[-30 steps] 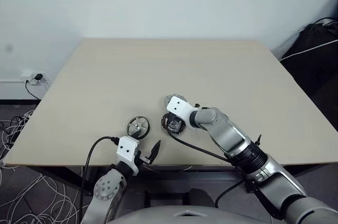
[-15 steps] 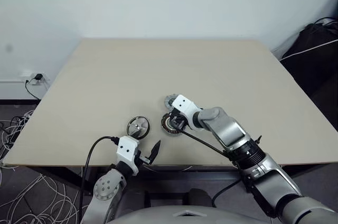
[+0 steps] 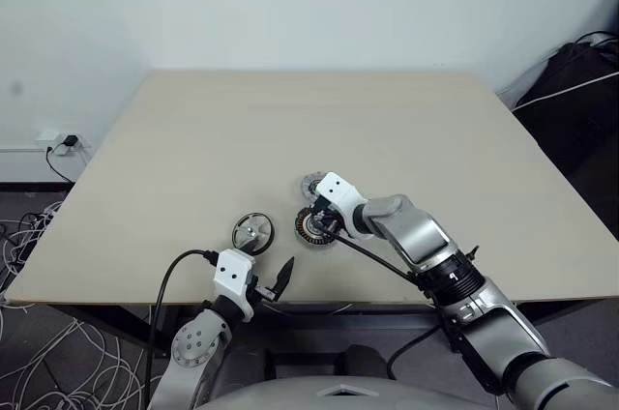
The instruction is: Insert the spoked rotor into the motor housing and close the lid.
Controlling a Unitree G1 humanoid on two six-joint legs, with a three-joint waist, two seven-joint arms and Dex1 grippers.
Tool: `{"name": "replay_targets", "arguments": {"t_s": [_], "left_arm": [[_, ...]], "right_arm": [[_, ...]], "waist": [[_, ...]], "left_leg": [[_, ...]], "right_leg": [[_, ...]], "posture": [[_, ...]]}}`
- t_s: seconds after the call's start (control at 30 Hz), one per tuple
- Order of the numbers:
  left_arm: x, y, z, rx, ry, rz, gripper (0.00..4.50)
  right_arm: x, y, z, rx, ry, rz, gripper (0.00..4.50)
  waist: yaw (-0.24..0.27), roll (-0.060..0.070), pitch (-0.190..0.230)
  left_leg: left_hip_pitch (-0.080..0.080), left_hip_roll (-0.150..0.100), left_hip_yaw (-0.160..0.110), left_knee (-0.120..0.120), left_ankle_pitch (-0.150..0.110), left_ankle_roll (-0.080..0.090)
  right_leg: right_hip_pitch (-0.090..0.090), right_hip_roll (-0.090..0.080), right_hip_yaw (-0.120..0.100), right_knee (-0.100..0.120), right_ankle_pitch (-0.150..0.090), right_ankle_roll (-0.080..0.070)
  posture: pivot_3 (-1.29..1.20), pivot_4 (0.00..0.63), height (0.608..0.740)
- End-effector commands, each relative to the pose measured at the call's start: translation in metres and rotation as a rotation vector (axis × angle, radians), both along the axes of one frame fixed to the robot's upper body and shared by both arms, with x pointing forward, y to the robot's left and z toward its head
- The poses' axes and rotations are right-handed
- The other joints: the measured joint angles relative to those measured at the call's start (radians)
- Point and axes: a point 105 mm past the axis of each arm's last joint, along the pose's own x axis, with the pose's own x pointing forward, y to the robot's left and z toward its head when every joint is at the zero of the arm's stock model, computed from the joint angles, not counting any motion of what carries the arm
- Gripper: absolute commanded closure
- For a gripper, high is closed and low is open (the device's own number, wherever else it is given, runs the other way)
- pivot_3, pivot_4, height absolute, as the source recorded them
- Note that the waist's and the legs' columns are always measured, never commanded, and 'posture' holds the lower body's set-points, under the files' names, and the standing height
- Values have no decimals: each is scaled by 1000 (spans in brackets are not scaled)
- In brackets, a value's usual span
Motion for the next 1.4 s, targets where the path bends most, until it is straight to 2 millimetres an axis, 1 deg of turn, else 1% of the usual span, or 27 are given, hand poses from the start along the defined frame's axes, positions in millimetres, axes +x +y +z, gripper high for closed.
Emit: {"name": "replay_targets", "arguments": {"t_s": [0.03, 0.37, 0.83, 1.4], "left_arm": [[4, -2, 15, -14, -63, -1, 0], [3, -1, 16, -14, -65, 1, 0], [4, -1, 10, -12, -60, 3, 0], [5, -2, 16, -12, -70, 0, 0]], "right_arm": [[9, 3, 16, 32, -45, -9, 4479], [9, 1, 13, 22, -39, -10, 4479], [3, 1, 7, 16, -14, -3, 4479], [4, 1, 6, 21, -16, -8, 4479]], "waist": [[0, 0, 0], [0, 0, 0], [0, 0, 0], [0, 0, 0]], "left_leg": [[0, 0, 0, 0, 0, 0], [0, 0, 0, 0, 0, 0], [0, 0, 0, 0, 0, 0], [0, 0, 0, 0, 0, 0]], "right_leg": [[0, 0, 0, 0, 0, 0], [0, 0, 0, 0, 0, 0], [0, 0, 0, 0, 0, 0], [0, 0, 0, 0, 0, 0]], "posture": [[0, 0, 740], [0, 0, 740], [0, 0, 740], [0, 0, 740]]}}
